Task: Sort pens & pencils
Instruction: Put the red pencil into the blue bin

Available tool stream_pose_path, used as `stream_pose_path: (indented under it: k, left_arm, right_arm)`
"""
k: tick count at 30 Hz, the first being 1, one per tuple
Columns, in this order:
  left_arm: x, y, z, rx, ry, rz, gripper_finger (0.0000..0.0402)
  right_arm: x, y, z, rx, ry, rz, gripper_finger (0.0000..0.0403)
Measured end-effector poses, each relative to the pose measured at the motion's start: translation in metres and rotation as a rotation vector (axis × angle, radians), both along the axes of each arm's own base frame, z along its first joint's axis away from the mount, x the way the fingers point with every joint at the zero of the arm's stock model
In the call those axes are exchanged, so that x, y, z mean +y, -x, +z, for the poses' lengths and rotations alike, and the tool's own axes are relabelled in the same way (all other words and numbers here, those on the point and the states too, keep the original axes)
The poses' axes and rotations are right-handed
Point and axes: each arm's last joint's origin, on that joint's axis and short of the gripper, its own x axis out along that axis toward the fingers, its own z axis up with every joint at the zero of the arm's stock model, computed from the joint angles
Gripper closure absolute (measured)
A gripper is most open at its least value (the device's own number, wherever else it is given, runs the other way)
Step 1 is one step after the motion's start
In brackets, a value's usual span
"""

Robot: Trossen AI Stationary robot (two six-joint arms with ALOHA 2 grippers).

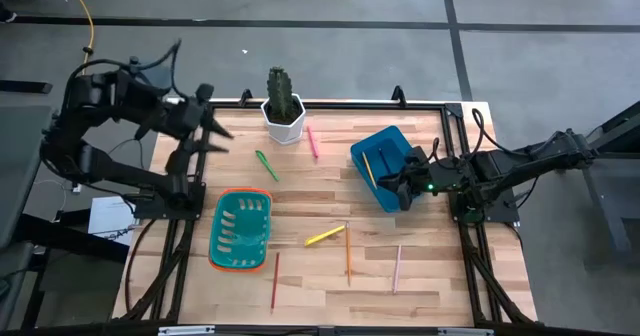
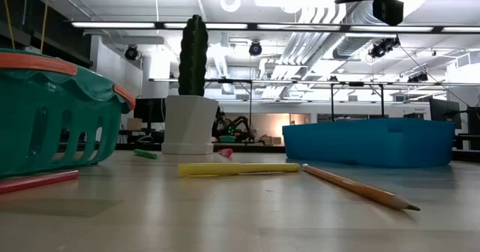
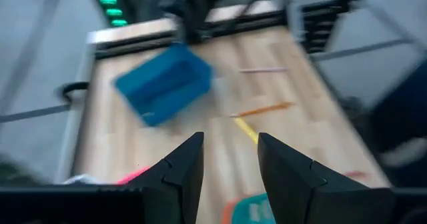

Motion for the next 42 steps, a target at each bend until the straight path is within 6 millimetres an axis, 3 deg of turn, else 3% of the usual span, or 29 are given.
stream_pose_path:
  k: [8,18,28,35,42]
  left_arm:
    - [-0.009,0.003,-0.060,0.010,0.165,-0.099,0.0273]
    - [-0.040,-0.004,-0.145,-0.088,0.402,-0.122,0.0273]
    - [-0.091,-0.017,-0.162,-0.069,0.424,0.001,0.0273]
    - [-0.148,-0.024,-0.179,-0.043,0.501,0.151,0.0273]
    - [-0.199,-0.036,-0.209,-0.016,0.630,0.315,0.0273]
  right_arm:
    - [0.001,-0.007,-0.002,-0.011,-0.008,-0.032,0.0334]
    - [0.006,-0.024,-0.014,0.025,-0.037,-0.030,0.0334]
    - [0.009,-0.026,-0.016,0.050,-0.039,0.070,0.0334]
    - [0.021,-0.023,-0.016,0.058,-0.006,0.177,0.0334]
    - [0.036,-0.018,-0.016,0.064,0.011,0.279,0.0334]
